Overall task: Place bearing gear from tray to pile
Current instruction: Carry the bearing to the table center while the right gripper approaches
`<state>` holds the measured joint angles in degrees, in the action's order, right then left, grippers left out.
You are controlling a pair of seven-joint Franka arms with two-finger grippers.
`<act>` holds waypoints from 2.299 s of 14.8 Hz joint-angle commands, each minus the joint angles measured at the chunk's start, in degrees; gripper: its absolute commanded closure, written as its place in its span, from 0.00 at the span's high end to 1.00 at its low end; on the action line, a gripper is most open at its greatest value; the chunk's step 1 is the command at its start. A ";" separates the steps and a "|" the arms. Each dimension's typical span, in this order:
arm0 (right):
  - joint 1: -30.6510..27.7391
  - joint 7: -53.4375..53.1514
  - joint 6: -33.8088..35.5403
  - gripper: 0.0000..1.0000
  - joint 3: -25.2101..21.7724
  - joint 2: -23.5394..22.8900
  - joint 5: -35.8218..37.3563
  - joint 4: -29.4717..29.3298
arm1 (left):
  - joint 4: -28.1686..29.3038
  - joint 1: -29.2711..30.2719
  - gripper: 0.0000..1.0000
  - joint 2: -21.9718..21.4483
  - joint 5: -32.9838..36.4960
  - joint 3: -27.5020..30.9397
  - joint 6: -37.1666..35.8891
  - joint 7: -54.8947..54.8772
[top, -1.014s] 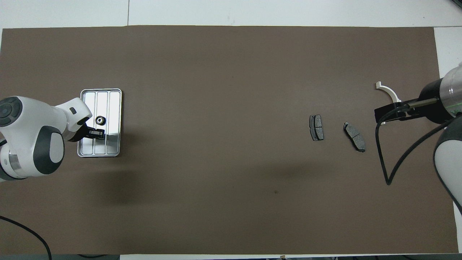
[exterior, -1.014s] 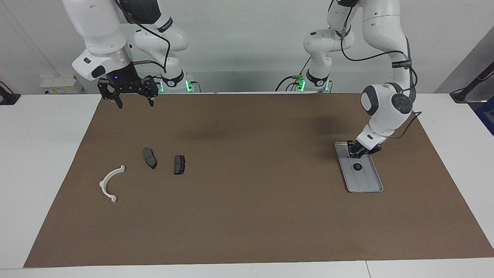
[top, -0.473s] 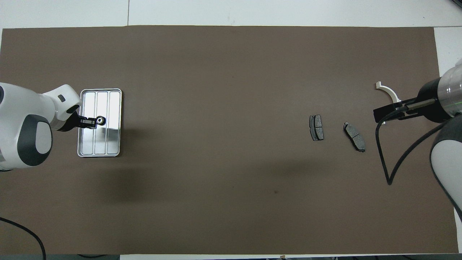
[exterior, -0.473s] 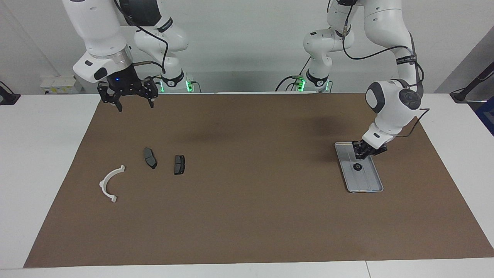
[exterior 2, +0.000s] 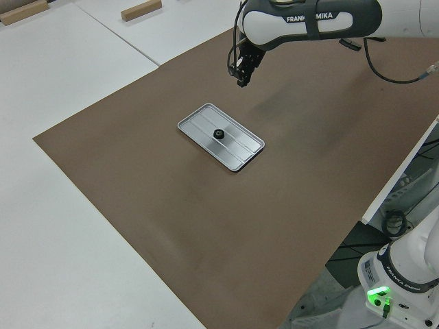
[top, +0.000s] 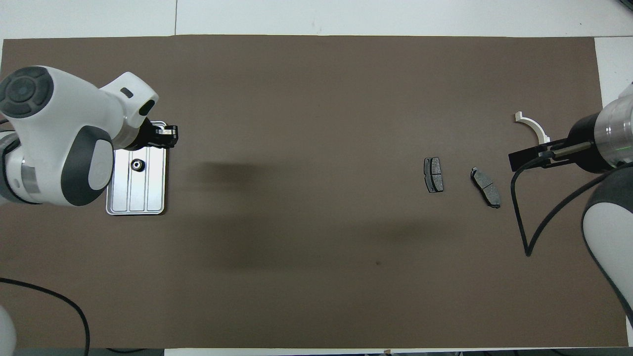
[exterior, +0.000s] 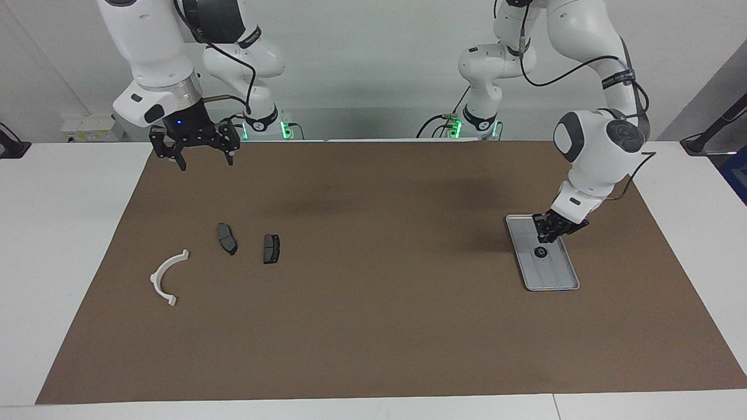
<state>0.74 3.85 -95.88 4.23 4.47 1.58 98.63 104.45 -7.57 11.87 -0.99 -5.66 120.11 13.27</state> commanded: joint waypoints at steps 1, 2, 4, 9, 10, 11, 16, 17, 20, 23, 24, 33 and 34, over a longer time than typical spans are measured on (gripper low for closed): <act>0.06 1.51 -1.85 1.00 -0.10 1.68 -1.49 2.18 | -12.66 -8.65 0.14 9.28 0.55 1.09 -4.53 11.21; -0.03 1.42 -1.94 1.00 -0.10 1.68 -1.49 2.27 | -15.65 -11.04 0.14 12.18 1.77 1.09 -4.80 14.90; -0.03 1.42 -1.94 1.00 -0.18 1.68 -1.49 2.35 | -18.14 -14.39 0.14 15.63 4.33 1.00 -3.84 20.55; -0.56 0.10 -5.63 1.00 -0.18 1.68 -1.40 7.36 | -11.67 -17.03 0.16 16.70 6.00 1.00 8.70 26.35; -0.56 -0.16 -5.72 1.00 -0.18 1.68 -1.40 7.89 | -10.16 -17.04 0.17 16.35 6.00 1.00 9.95 26.54; -0.21 -1.12 -5.81 1.00 -0.18 1.59 -1.40 7.98 | -9.80 -17.30 0.18 16.26 6.09 1.00 10.05 26.54; 1.46 -7.18 -10.28 1.00 0.17 0.89 -1.40 11.67 | -4.44 -17.48 0.21 15.29 6.79 1.00 15.06 26.54; 1.55 -8.32 -11.77 1.00 0.17 0.19 -1.40 12.02 | -4.17 -17.48 0.22 15.29 7.23 1.00 15.06 26.63; 1.64 -13.15 -15.47 1.00 0.17 -0.43 -1.40 14.04 | -3.64 -18.00 0.23 15.11 7.32 1.00 15.24 26.72; 1.64 -17.82 -16.18 1.00 0.17 -1.39 -1.40 14.57 | -2.94 -18.27 0.32 14.94 7.50 1.00 15.41 26.72; 2.33 -18.35 -16.27 1.00 0.17 -2.00 -1.40 14.66 | -2.76 -18.27 0.32 14.85 7.59 1.00 15.68 26.72; 6.12 -28.81 -22.06 1.00 0.17 -8.60 -1.40 14.66 | -7.68 -10.73 1.00 14.76 9.78 1.79 12.17 18.05; 6.47 -29.34 -23.11 1.00 0.17 -8.86 -1.40 14.75 | -8.64 -8.45 1.00 14.06 9.61 1.71 10.77 15.76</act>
<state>6.71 -23.85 -116.97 4.47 -4.10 1.54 112.91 96.78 -20.39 27.80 7.76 -3.42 133.74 33.51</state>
